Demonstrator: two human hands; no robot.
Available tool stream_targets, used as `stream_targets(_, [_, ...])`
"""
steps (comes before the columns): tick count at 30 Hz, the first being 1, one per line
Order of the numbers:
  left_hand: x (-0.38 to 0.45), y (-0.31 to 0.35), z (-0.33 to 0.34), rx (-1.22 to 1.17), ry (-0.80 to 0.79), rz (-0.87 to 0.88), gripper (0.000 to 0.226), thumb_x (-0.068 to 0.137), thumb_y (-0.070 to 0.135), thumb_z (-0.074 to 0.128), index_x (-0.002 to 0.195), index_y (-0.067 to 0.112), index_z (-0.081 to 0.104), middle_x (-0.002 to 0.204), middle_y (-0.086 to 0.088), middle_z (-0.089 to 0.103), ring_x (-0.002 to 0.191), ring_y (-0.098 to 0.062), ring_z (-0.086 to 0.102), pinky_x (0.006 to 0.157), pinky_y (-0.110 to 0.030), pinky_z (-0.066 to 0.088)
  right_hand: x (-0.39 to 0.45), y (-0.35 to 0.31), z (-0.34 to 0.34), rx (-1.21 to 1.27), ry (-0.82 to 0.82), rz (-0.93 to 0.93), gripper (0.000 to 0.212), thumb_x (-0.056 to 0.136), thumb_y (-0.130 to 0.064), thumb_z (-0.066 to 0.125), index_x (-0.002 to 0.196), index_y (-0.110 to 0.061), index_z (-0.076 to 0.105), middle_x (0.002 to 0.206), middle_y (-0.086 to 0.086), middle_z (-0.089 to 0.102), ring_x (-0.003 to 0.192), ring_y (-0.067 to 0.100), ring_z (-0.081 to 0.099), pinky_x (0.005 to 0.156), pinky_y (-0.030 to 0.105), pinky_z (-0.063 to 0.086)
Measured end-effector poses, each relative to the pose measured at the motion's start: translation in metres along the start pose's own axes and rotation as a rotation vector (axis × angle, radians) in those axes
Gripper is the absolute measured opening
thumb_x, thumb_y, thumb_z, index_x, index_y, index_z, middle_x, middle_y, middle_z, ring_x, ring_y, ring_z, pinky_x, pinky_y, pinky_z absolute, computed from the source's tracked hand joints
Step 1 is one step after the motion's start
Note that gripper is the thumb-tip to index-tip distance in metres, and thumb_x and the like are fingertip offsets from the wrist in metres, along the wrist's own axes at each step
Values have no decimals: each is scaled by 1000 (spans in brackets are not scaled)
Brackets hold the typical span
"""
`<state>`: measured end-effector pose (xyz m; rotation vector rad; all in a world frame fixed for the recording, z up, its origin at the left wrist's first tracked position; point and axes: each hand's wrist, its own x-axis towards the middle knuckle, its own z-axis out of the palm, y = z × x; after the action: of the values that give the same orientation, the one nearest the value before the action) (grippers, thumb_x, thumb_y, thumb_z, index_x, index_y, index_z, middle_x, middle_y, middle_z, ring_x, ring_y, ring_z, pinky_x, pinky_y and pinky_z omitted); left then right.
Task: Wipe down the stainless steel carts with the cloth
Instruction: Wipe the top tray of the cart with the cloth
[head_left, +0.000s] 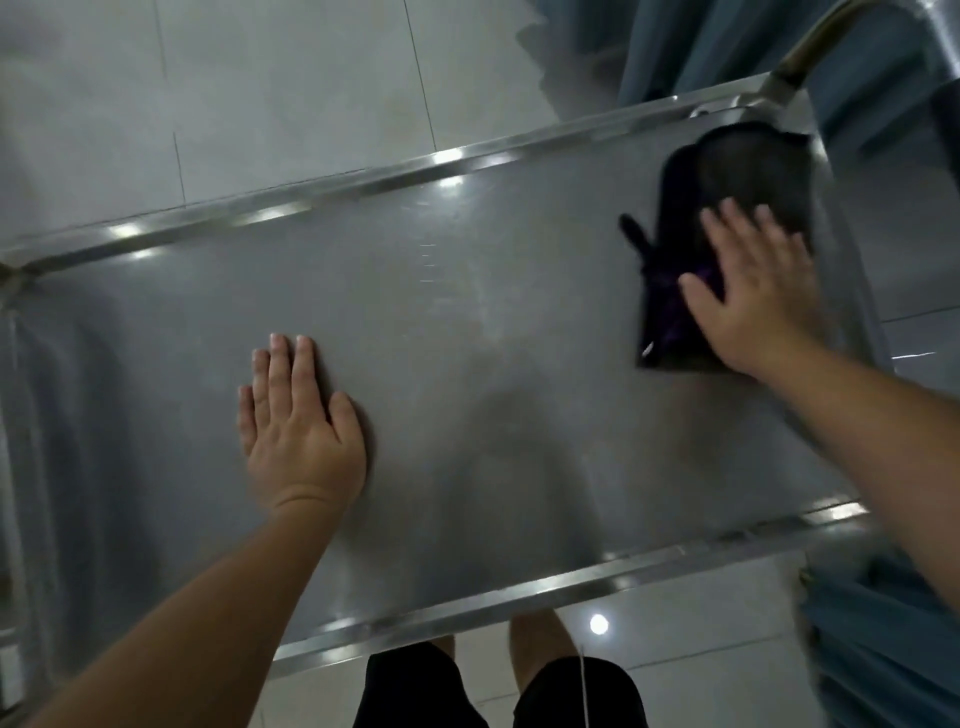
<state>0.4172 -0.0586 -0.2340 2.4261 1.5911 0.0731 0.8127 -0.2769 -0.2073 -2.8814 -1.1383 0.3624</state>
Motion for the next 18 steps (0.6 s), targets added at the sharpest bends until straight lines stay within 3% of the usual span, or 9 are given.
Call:
stream_targets(4, [0, -2, 2, 7, 7, 4, 72, 100, 42, 35, 168, 24, 24, 177, -1, 17, 164, -19, 9, 132, -42, 4, -4, -74, 19, 136, 124, 522, 81, 95, -59, 27, 167, -23, 22, 176, -1, 15, 162, 28, 10, 129, 57, 9])
stream_targets(6, [0, -2, 2, 10, 9, 0, 72, 100, 42, 36, 169, 23, 24, 177, 0, 17, 164, -18, 9, 132, -42, 4, -3, -130, 24, 186, 133, 533, 82, 95, -56, 31, 167, -18, 23, 176, 3, 17, 162, 30, 13, 129, 58, 10])
stream_targets(12, [1, -1, 0, 19, -8, -13, 72, 100, 42, 36, 169, 25, 23, 177, 2, 15, 164, -16, 6, 132, -40, 2, -8, -283, 40, 203, 50, 159, 81, 98, -54, 34, 169, -18, 15, 177, 2, 9, 163, 29, 2, 129, 56, 1])
stream_targets(16, [1, 0, 0, 10, -16, -9, 74, 98, 38, 37, 170, 26, 20, 178, 3, 13, 164, -13, 3, 132, -39, -1, 13, -312, 40, 74, -89, -466, 75, 102, -57, 25, 169, -27, 10, 177, -8, 4, 163, 20, -5, 130, 51, -5])
stream_targets(18, [1, -1, 1, 23, -23, -1, 73, 100, 41, 35, 170, 27, 18, 178, 4, 11, 164, -11, 0, 133, -39, -1, 33, -296, 36, 1, -146, -673, 73, 102, -60, 23, 169, -33, 9, 176, -12, 2, 163, 16, -6, 130, 47, -7])
